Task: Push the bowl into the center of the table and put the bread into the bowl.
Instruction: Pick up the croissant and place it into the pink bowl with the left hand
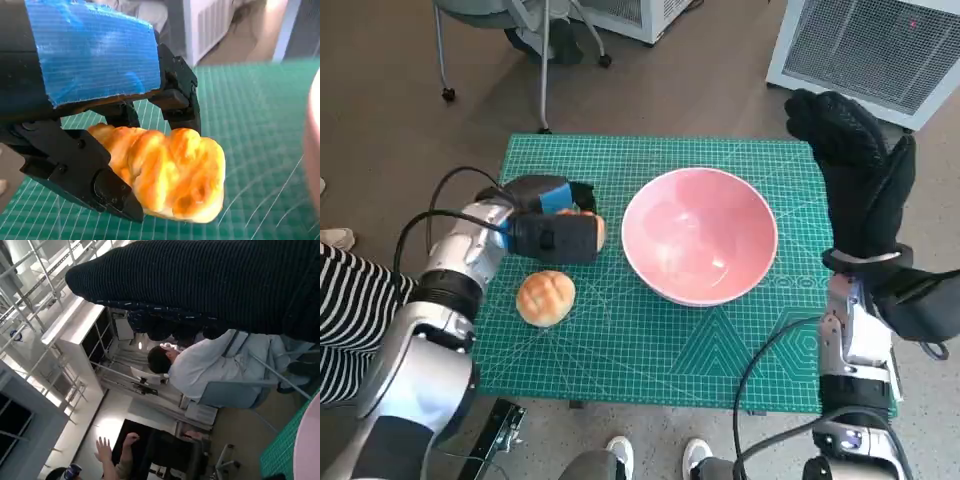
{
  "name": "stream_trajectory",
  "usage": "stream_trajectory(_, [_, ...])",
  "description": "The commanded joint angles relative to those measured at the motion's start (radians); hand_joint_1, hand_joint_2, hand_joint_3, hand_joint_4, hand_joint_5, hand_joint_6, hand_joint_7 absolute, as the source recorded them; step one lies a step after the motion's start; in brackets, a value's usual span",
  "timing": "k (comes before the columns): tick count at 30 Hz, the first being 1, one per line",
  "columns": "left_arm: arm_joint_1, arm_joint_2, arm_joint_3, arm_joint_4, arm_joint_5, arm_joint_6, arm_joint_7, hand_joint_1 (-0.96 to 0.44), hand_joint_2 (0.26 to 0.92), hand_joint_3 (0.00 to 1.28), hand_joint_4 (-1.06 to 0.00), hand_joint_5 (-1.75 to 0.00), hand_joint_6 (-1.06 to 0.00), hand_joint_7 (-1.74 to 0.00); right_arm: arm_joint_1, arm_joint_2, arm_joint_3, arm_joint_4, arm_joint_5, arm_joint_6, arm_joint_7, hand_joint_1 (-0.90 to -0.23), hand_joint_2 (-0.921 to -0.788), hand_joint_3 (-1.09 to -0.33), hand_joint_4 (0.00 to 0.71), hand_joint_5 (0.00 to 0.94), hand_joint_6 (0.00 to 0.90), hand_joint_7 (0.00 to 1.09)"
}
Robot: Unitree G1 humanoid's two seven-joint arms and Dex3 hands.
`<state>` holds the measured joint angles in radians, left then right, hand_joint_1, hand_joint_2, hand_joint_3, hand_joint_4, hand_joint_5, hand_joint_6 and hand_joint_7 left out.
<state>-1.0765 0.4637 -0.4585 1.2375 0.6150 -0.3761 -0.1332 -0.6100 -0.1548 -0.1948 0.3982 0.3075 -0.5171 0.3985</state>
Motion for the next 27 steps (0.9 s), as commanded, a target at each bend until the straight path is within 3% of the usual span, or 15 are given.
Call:
stream_trajectory(1, [-0.041,0.044,0.051,-0.082,-0.045,-0.062,0.001,0.0,0.92,0.06,-0.73,-1.12,-0.6,-1.19,0.018,-0.005,-0.002,0.019,0.003,0.008,0.009,-0.744,-0.921,-0.629,0.177,0.0,0.135,0.34])
stream_trajectory(9, [-0.032,0.069,0.135,-0.244,-0.113,-0.121,-0.005,0.0,0.916,0.03,-0.78,-1.07,-0.64,-1.15,0.012,-0.007,-0.004,0.03,0.006,0.005,0.011,-0.746,-0.921,-0.628,0.171,0.0,0.134,0.34])
stream_trajectory(17, [0.011,0.056,0.204,-0.49,-0.178,-0.094,-0.041,0.0,0.914,0.02,-0.79,-1.08,-0.66,-1.12,0.008,-0.009,-0.003,0.035,0.002,-0.004,0.009,-0.741,-0.921,-0.628,0.171,0.0,0.133,0.34])
stream_trajectory(27, [0.045,-0.008,0.188,-0.657,-0.177,-0.048,-0.079,0.0,0.91,0.02,-0.8,-1.07,-0.67,-1.1,0.006,-0.01,-0.004,0.033,0.001,-0.006,0.006,-0.738,-0.921,-0.629,0.171,0.0,0.131,0.34])
